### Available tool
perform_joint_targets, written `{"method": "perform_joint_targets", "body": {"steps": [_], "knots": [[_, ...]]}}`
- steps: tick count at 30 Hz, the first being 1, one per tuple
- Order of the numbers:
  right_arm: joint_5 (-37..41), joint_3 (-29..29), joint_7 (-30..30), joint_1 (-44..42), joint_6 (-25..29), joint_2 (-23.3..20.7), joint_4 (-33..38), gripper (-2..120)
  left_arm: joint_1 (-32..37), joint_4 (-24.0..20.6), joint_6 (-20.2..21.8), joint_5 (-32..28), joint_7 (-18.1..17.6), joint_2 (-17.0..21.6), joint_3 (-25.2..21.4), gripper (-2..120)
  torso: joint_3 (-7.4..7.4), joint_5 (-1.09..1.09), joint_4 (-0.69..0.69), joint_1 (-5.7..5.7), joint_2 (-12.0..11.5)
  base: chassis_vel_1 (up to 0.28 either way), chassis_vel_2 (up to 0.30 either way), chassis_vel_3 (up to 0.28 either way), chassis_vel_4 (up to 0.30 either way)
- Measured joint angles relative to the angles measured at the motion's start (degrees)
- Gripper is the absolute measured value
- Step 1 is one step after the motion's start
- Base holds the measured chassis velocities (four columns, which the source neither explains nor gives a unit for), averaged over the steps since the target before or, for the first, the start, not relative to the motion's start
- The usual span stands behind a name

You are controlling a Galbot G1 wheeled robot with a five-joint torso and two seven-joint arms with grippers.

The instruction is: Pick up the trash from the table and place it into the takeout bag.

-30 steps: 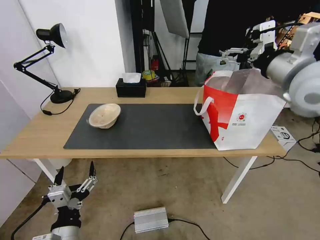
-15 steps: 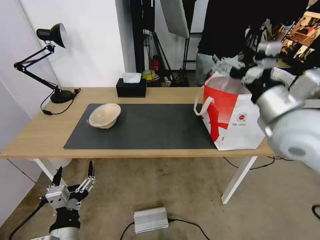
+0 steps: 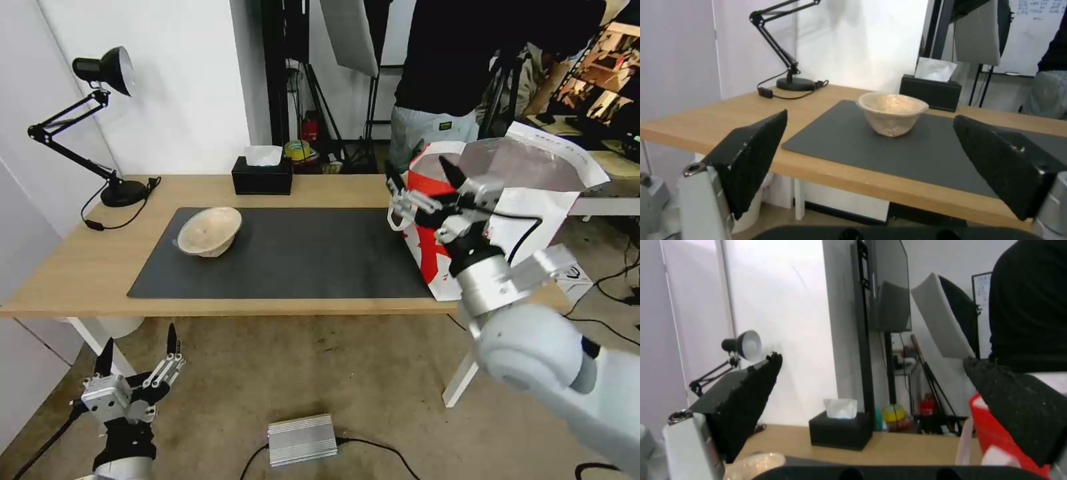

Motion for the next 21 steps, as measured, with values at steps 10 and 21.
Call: {"method": "perform_joint_targets", "body": {"steps": [10,21], "knots": [[-8.4,0.2,0.5,-9.3,-0.1,3.5,0.0,100,0.0,0.1,0.1,0.0,0.0,-0.2,-0.2,100,0.00,0.00,0.00,0.00,0.0,0.000,0.000,0.000,0.000],[-15.1,0.4,6.9,-21.2,-3.3,4.8,1.9,100,0.1,0.2,0.1,0.6,0.1,-0.5,-0.2,100,0.00,0.01,0.00,0.00,0.0,0.000,0.000,0.000,0.000]]}}
